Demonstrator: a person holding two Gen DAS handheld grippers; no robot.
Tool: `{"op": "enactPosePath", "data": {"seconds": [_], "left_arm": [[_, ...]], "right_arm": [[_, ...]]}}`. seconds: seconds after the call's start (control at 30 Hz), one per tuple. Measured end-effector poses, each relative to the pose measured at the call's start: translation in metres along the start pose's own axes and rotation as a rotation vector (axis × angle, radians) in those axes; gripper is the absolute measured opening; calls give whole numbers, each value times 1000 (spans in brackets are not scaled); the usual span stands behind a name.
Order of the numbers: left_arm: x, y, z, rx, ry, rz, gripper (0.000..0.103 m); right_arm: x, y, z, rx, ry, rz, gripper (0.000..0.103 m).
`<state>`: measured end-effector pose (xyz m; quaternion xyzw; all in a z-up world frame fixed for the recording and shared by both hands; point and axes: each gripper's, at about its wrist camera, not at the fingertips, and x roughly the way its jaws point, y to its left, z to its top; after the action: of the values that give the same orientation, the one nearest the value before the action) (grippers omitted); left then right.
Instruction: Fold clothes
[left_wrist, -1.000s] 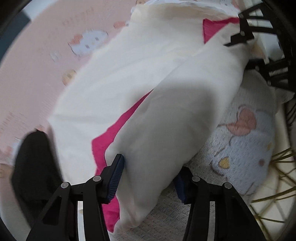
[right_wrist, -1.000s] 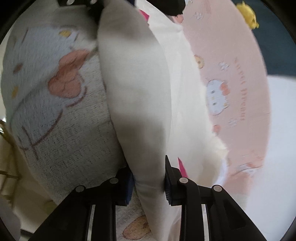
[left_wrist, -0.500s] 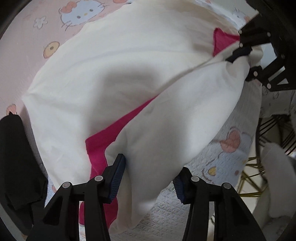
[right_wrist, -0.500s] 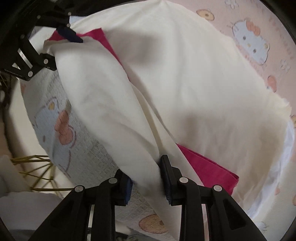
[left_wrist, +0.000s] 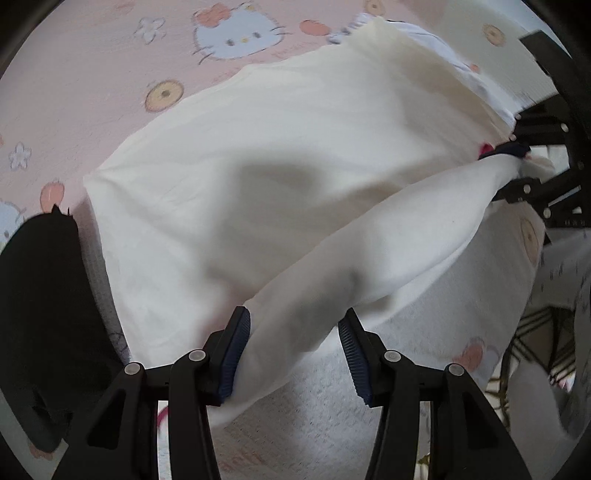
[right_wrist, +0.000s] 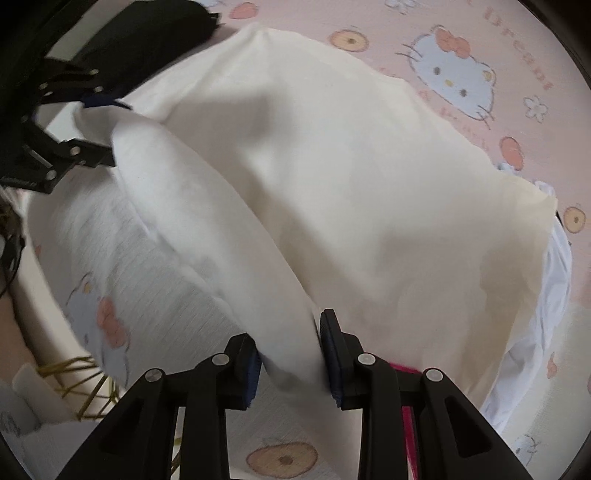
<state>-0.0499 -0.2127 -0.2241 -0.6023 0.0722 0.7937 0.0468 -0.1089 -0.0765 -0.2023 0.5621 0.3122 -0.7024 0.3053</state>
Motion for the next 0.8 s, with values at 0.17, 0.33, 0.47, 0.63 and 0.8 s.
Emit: {"op": "enactPosePath", "data": {"seconds": [0.17, 0.33, 0.47, 0.63, 0.8], "left_arm": [[16, -3, 29, -13, 18, 40, 50], [32, -8, 42, -17, -2, 147, 71], [44, -2, 46, -104, -4, 210, 98], [33, 16, 46, -269, -7, 68, 98], [-4, 28, 39, -355, -76, 4, 98]], "right_arm": [[10, 6, 12, 36, 32, -55, 32], [27, 18, 28, 59, 84, -121, 40], [34, 15, 36, 96, 105, -137, 57], [20, 0, 19, 189, 66, -58, 66], [-25, 0, -5, 163, -38, -94, 68]]}}
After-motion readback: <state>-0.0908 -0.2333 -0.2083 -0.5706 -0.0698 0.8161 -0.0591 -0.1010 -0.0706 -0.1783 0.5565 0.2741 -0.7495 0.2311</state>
